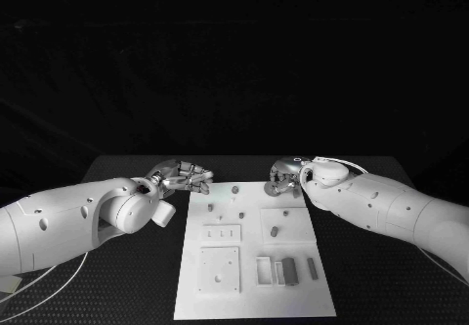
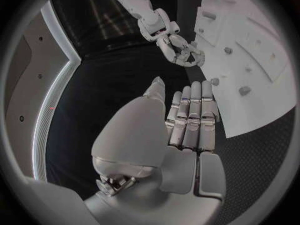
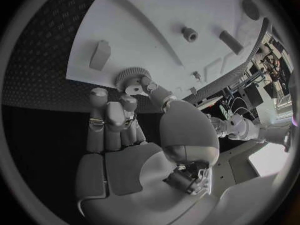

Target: Assemble the parts on the task board

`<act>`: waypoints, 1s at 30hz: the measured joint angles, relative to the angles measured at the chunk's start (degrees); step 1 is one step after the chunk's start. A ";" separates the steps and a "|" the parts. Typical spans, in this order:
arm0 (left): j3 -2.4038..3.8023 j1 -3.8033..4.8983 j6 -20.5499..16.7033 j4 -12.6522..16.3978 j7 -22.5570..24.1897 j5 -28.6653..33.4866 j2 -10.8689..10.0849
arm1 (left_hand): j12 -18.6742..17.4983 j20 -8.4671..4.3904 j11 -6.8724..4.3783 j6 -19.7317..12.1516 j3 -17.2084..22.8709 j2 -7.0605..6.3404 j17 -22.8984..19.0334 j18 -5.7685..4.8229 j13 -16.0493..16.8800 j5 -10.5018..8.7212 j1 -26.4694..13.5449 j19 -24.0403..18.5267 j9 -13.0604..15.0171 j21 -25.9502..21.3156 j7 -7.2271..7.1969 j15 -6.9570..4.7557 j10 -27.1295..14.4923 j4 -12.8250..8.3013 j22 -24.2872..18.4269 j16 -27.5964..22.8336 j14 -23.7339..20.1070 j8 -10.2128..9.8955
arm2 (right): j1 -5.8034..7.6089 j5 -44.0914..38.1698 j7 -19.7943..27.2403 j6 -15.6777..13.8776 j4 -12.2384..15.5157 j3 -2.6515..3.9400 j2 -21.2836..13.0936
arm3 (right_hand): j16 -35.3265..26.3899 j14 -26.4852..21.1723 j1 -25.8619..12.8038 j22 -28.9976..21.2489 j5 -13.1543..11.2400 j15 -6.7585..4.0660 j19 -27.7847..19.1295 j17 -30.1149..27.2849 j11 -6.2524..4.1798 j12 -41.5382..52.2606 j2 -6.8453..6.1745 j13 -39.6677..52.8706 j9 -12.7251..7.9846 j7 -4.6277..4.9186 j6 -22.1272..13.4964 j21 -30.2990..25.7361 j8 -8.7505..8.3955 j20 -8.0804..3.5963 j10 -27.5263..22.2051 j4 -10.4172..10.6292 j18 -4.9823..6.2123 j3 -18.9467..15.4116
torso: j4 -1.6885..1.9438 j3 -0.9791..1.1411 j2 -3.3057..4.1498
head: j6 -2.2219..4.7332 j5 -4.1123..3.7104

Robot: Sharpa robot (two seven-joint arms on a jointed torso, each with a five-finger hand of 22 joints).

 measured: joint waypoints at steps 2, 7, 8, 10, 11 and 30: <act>0.00 0.00 0.01 0.01 0.00 0.00 0.00 | 0.00 0.00 0.00 0.00 0.00 0.00 0.00 0.00 0.00 0.00 0.00 0.00 0.00 0.00 0.00 0.00 0.00 0.00 0.00 0.00 0.00 0.00 | 0.02 -0.12 0.05 0.08 0.15 0.00 -0.04 | 0.00 -0.08 -0.14 0.00 -0.04 -0.08 -0.18 0.00 0.00 0.00 0.24 -0.07 0.03 0.00 0.00 0.00 0.00 -0.03 0.00 0.00 0.01 0.00 | -0.04 0.00 0.00 | -0.03 0.04; 0.00 0.00 0.01 0.03 0.00 -0.01 0.00 | 0.00 0.00 0.00 0.00 0.00 0.00 0.00 -0.01 0.00 0.00 0.00 0.00 0.00 0.00 0.00 0.00 0.00 0.00 0.00 0.00 0.00 0.00 | 0.02 -0.41 0.06 0.09 0.36 -0.03 -0.10 | 0.00 0.02 -0.22 0.00 0.02 -0.40 -0.28 -0.14 -0.41 -0.01 1.39 -0.32 0.19 -0.01 0.01 0.00 0.52 -0.10 0.00 -0.09 0.00 -0.09 | -0.07 0.01 -0.01 | -0.03 0.08; 0.00 0.00 0.01 0.03 0.00 -0.01 0.00 | 0.00 0.00 0.00 0.00 0.00 0.00 0.00 -0.01 0.00 0.00 0.00 0.00 0.00 0.00 0.00 0.00 0.00 0.00 0.00 0.00 0.00 0.00 | 0.01 -0.45 0.06 0.04 0.39 -0.03 -0.10 | 0.00 -0.03 -0.30 0.00 0.03 -0.45 -0.28 -0.16 -0.54 -0.01 1.61 -0.39 0.29 -0.01 0.01 0.00 0.67 -0.10 0.12 -0.09 0.00 -0.09 | -0.07 0.01 -0.01 | -0.02 0.08; 0.00 0.00 0.01 0.03 0.00 -0.01 0.00 | 0.00 0.00 0.00 0.00 0.00 0.00 -0.01 -0.02 0.00 0.00 0.00 0.00 0.00 0.00 0.00 0.00 0.00 0.00 0.00 0.00 0.00 0.00 | -0.01 -0.55 0.06 -0.13 0.43 -0.05 -0.13 | 0.00 0.02 -0.78 0.00 0.05 -0.75 -0.29 -0.24 -0.64 -0.01 2.23 -0.48 0.39 -0.01 0.01 0.25 0.91 -0.09 0.23 0.01 0.00 0.01 | -0.07 0.01 -0.01 | -0.02 0.08; 0.00 0.00 0.01 0.03 0.00 -0.01 0.00 | 0.00 0.00 0.00 0.00 0.00 0.00 0.01 -0.02 0.00 0.00 0.00 0.00 0.00 0.00 0.00 0.00 0.00 0.00 0.00 0.00 0.00 0.00 | -0.03 -0.59 0.06 -0.21 0.46 -0.06 -0.15 | 0.00 0.07 -1.06 0.00 0.05 -0.83 -0.36 -0.25 -0.82 -0.01 2.51 -0.55 0.41 -0.01 0.01 0.25 1.00 -0.02 0.41 0.03 0.01 0.03 | -0.07 0.01 -0.01 | -0.02 0.05; 0.00 0.00 0.02 0.13 0.01 -0.03 -0.26 | 0.00 0.00 0.00 0.00 0.14 0.22 0.10 -0.06 -0.02 0.00 -0.22 0.00 0.01 0.00 0.00 -0.21 0.00 -0.14 0.00 0.00 0.20 0.00 | -1.23 -4.45 -3.64 -6.65 5.45 -0.65 -2.59 | -0.01 0.93 -1.83 0.00 0.05 -1.66 0.58 -0.86 -1.61 -0.02 0.96 -1.67 0.45 -0.30 0.30 0.25 1.09 -0.94 1.46 1.14 0.01 0.32 | -0.11 0.03 0.00 | 0.24 -0.02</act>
